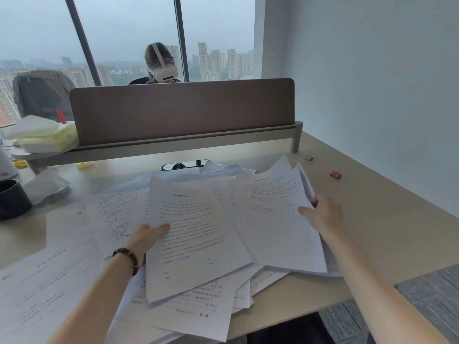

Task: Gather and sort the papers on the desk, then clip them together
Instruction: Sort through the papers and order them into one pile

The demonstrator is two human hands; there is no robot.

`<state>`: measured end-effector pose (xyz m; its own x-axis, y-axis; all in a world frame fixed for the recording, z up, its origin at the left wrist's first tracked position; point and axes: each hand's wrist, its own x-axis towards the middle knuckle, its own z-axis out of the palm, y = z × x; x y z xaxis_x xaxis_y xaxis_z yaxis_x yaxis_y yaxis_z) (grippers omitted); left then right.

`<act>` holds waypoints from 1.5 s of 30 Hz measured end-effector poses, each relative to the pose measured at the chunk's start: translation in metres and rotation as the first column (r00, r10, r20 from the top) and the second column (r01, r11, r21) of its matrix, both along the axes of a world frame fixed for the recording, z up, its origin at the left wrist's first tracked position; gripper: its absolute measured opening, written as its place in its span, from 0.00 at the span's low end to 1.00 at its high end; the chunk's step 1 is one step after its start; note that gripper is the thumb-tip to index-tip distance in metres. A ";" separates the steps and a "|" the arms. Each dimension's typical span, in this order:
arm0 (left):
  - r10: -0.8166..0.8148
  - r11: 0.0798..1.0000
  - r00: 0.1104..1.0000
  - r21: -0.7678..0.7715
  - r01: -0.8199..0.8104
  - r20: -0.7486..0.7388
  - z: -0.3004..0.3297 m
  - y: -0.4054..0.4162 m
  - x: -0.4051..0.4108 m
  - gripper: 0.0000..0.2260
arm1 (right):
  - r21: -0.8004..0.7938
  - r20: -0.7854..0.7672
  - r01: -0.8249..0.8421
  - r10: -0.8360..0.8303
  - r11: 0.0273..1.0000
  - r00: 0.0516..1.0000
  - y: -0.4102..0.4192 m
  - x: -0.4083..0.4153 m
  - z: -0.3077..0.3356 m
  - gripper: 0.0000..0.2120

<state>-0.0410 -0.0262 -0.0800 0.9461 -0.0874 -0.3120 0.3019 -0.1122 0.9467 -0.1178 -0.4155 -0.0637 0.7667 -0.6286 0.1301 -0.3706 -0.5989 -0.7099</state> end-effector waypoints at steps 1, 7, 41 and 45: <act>-0.004 1.000 1.000 0.006 0.004 0.002 0.000 0.000 -0.001 0.09 | 0.006 0.032 0.018 -0.018 1.000 0.999 -0.002 0.002 -0.001 0.08; -0.013 1.000 1.000 0.027 0.013 0.013 0.002 -0.002 -0.003 0.06 | 0.223 -0.008 0.080 -0.081 0.972 0.997 -0.012 0.009 -0.003 0.23; 0.076 0.991 0.996 -0.110 -0.071 0.037 0.026 0.001 -0.020 0.14 | 0.328 0.432 -0.675 0.531 0.661 0.729 0.090 0.008 0.188 0.07; 0.025 0.967 0.998 -0.255 -0.010 0.055 0.042 0.004 -0.025 0.21 | 0.355 0.332 -0.581 0.482 0.733 0.811 0.092 0.023 0.140 0.14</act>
<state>-0.0660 -0.0224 -0.0379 0.9638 -0.1399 -0.2269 0.2460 0.1390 0.9592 -0.0947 -0.3231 0.0760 0.9773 -0.1537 0.1454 0.0989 -0.2760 -0.9560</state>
